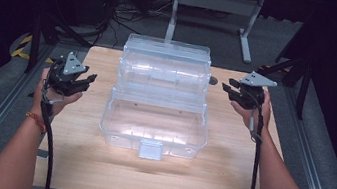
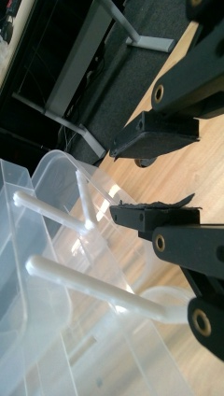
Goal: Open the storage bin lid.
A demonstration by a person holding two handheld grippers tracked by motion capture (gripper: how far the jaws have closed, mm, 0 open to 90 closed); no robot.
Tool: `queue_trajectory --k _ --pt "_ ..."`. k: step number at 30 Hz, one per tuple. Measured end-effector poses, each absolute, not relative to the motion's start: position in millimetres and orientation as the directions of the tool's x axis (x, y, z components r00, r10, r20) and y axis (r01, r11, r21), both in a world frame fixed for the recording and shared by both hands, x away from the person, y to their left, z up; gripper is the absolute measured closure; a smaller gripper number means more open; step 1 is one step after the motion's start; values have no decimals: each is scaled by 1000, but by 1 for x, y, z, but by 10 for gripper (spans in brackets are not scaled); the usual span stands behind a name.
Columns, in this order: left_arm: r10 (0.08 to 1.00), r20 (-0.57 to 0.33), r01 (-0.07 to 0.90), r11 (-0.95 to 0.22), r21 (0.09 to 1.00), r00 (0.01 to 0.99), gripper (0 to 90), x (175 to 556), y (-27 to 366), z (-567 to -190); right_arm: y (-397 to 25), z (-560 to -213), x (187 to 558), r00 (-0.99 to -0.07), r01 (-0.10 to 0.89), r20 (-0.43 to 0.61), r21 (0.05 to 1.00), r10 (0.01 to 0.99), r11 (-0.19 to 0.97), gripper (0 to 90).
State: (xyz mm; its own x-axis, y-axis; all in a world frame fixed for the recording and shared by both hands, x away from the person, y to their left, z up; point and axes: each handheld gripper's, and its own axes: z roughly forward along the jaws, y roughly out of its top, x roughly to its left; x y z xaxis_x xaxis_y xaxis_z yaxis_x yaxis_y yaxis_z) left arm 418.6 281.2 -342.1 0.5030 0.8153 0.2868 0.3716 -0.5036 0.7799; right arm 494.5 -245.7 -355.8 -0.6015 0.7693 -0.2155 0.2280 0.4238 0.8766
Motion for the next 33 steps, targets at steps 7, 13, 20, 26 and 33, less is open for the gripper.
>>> queue_trajectory --k 7,13,20,26,33 --pt "795 305 375 -538 755 525 600 394 283 -356 -251 -362 476 -621 220 -232 866 749 450 623" --pt "771 326 393 -580 713 547 578 377 283 -373 -257 -370 461 -634 218 -244 853 733 473 587" --pt "767 323 411 -590 695 555 516 360 283 -389 -267 -381 445 -640 222 -257 841 724 494 513" --pt "769 298 435 -585 684 566 461 348 285 -403 -278 -392 430 -636 242 -258 828 727 506 449" --pt "776 246 475 -568 671 580 340 337 289 -424 -290 -403 411 -634 274 -262 804 727 528 394"
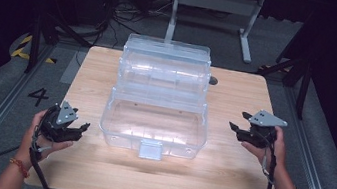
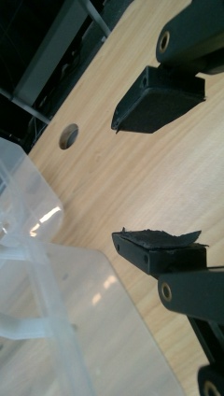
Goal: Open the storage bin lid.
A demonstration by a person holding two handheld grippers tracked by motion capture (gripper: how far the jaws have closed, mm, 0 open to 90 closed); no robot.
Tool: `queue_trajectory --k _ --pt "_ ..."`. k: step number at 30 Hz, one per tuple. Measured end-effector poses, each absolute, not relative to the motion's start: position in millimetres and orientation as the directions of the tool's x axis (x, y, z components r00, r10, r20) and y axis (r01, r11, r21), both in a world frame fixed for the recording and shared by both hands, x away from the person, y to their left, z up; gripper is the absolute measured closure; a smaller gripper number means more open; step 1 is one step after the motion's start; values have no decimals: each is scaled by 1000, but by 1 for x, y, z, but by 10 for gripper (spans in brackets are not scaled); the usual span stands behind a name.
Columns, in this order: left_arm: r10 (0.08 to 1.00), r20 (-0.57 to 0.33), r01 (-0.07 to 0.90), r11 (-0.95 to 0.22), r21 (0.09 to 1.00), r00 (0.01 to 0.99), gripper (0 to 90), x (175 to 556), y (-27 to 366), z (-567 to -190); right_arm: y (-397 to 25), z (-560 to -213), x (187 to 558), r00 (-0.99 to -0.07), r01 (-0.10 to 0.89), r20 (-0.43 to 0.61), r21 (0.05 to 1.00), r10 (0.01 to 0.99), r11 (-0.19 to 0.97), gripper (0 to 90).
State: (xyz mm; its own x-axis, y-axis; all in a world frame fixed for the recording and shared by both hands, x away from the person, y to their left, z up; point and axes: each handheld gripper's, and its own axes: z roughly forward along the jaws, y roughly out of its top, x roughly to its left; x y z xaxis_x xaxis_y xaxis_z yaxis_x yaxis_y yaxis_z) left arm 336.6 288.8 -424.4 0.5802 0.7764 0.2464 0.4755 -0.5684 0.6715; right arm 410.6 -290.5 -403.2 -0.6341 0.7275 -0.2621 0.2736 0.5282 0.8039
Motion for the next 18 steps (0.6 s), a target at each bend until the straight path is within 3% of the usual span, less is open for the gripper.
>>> queue_trajectory --k 18 --pt "794 142 549 -525 651 590 223 316 297 -459 -327 -442 377 -608 389 -217 757 763 525 351"
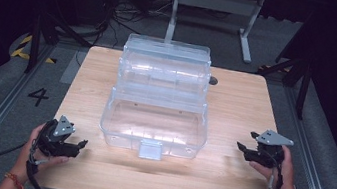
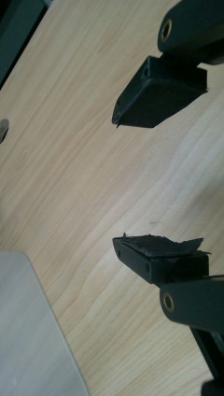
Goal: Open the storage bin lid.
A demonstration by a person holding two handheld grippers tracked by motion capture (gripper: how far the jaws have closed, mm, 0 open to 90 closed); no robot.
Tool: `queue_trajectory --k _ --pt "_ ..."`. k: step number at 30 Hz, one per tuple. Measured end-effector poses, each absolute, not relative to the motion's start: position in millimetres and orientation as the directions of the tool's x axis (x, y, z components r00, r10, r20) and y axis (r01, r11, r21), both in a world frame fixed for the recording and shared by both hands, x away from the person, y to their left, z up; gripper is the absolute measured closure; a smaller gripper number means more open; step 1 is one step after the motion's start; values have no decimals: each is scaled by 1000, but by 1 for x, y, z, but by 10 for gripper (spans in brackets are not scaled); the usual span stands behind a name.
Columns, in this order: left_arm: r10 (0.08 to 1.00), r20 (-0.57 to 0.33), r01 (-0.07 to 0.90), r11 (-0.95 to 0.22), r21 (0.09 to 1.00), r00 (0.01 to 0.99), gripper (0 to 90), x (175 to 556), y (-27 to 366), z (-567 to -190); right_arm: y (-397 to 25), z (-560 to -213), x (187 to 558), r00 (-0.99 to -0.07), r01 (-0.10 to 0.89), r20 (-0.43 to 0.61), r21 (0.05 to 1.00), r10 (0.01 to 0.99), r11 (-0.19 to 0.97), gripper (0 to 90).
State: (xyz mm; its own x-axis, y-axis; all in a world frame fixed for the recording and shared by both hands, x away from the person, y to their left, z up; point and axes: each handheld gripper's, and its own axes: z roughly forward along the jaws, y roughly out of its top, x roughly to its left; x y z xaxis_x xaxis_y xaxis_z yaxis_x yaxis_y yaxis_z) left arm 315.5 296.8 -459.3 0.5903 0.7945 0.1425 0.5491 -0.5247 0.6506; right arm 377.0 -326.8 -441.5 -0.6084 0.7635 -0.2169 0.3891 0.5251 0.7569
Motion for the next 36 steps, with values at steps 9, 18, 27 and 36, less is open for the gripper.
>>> queue_trajectory --k 9,18,27,36 --pt "798 75 566 -487 665 599 198 309 304 -476 -358 -463 358 -546 481 -146 752 825 451 319" --pt "830 -7 604 -401 689 558 165 311 307 -482 -371 -482 347 -525 524 -89 750 846 404 276" --pt "849 2 620 -387 682 528 138 312 303 -482 -379 -486 353 -539 563 8 747 842 353 238" --pt "845 -7 626 -390 676 534 118 312 302 -481 -380 -486 351 -535 565 7 746 845 351 230"
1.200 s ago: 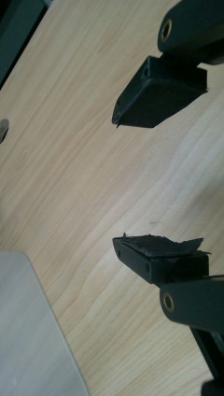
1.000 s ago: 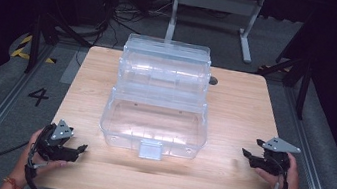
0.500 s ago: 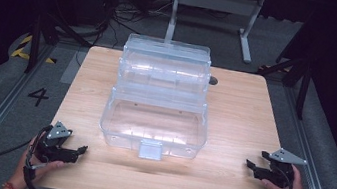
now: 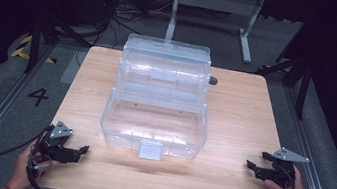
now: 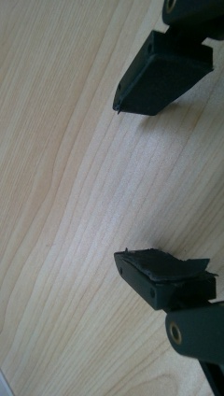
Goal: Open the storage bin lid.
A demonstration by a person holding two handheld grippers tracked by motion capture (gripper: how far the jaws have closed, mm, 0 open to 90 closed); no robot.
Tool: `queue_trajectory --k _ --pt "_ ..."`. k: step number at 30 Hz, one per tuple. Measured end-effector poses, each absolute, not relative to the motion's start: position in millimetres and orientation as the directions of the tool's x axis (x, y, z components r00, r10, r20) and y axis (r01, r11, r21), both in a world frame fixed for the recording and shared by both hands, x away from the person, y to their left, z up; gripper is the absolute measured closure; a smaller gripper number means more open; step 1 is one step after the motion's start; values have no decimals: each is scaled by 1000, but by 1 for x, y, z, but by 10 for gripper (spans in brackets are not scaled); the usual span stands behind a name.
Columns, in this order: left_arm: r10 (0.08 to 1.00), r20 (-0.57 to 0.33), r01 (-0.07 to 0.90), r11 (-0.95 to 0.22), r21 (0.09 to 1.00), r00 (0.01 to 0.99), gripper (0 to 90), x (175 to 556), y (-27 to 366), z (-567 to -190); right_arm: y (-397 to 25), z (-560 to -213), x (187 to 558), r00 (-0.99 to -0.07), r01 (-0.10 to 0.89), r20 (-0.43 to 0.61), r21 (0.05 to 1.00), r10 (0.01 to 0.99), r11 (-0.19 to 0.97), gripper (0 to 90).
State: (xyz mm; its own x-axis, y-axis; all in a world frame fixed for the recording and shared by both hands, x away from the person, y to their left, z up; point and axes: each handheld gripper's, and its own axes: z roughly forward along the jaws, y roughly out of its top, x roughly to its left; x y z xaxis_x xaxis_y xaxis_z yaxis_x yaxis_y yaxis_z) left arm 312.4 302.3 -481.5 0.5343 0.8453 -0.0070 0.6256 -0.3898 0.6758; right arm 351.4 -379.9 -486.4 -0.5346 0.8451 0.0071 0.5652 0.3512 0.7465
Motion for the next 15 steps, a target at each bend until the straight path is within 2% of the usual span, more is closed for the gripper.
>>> queue_trajectory --k 6,11,15 --pt "846 -3 625 -392 675 534 95 314 301 -482 -380 -487 352 -539 564 8 745 842 355 223" --pt "837 -7 630 -406 662 547 4 318 297 -483 -381 -487 352 -534 566 5 744 845 354 210" --pt "836 -5 632 -410 657 548 0 319 296 -483 -381 -487 352 -534 568 7 744 845 353 208"
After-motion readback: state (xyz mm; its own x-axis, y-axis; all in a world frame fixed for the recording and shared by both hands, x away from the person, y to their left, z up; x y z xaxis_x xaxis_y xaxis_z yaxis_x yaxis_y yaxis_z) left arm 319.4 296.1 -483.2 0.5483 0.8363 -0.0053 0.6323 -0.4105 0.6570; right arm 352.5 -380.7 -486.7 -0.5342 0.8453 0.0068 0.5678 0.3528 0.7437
